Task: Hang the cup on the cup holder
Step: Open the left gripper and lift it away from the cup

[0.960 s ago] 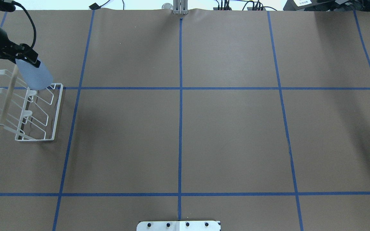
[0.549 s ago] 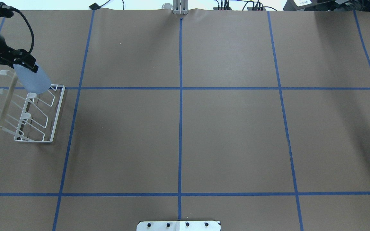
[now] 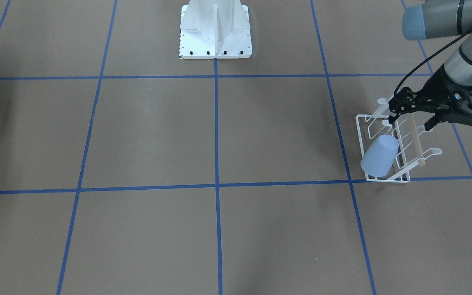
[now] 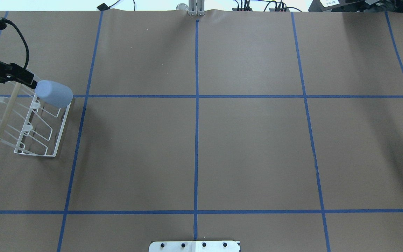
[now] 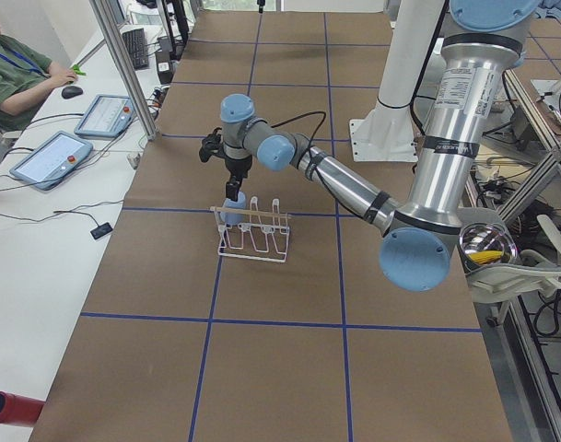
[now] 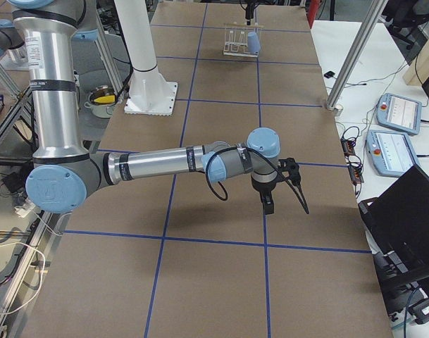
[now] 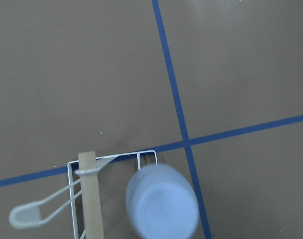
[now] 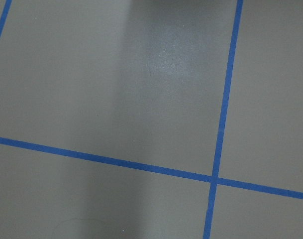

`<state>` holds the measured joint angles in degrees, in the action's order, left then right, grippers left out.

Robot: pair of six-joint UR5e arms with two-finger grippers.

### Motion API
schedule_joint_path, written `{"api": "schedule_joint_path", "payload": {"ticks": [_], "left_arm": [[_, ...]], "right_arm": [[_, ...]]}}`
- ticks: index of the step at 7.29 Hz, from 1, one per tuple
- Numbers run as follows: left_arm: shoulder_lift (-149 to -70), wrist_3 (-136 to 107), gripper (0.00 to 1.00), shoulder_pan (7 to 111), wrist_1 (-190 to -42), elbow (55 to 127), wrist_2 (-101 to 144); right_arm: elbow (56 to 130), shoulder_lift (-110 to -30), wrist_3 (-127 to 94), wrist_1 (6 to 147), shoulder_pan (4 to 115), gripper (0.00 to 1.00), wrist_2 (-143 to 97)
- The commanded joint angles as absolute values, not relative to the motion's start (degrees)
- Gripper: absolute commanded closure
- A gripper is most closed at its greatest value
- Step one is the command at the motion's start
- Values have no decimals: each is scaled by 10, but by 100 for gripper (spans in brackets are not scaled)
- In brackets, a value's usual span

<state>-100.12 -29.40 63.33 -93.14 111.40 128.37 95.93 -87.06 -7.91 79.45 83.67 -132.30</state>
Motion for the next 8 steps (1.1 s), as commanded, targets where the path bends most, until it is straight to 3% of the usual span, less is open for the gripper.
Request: {"api": "schedule_joint_path", "payload": {"ticks": [1,4,6,8], "left_arm": [[-986,-294,2,633,-929,1133,1283],[-953,-230,2,685,-927,1139,1282],[-900,-200,2,745,-934,1093,1280],[-896,-149,2,834,-962,1035,1284]], "right_arm": [[958,-869,-79,795,837,0,-1325],[964,-872,-77,833,849,0,-1357],[976,-890,-73,880,856,0,-1366],[973,-897,-74,879,857,0,-1324]]}}
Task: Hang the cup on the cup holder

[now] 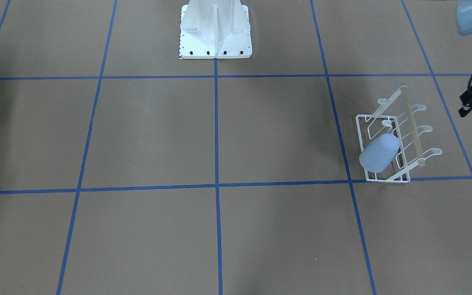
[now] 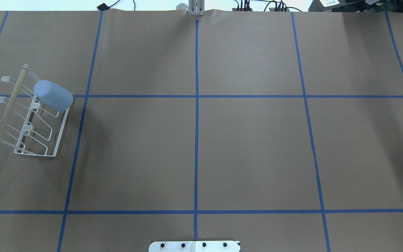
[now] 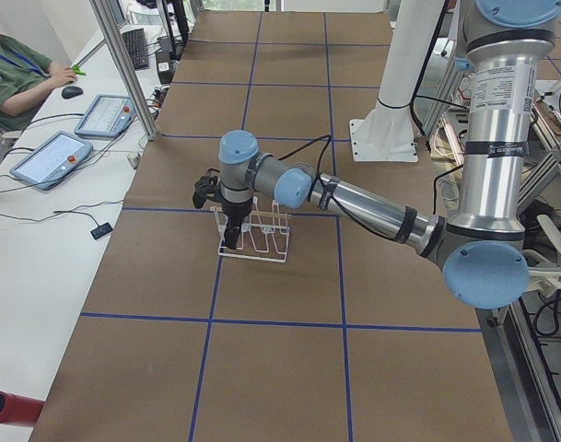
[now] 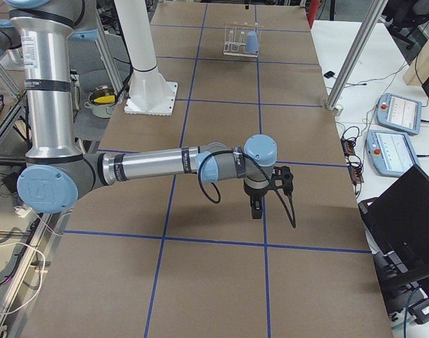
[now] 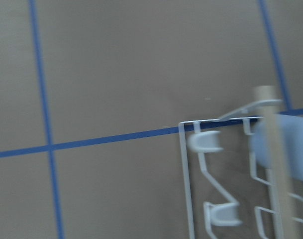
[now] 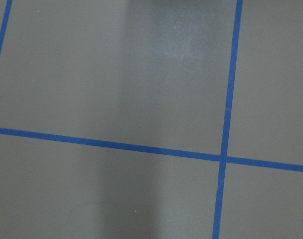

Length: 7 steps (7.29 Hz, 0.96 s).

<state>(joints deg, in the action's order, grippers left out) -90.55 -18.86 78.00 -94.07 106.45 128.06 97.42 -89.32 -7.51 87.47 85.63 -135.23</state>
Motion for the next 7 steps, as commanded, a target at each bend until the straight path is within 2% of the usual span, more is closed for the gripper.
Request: {"api": "schedule_joint_path", "payload": {"ticks": [1,3,7], "left_arm": [[-883,-84,2,859,-973,1016,1284],[-883,-67,2,867,-975,956,1285],[-873,-68,2,869,-973,933,1286]], "right_arm": [[976,-898,-80,883,857,0,-1275],[976,-906,-80,888,867,0,-1278],[973,-921,-80,886,899,0,-1335]]}}
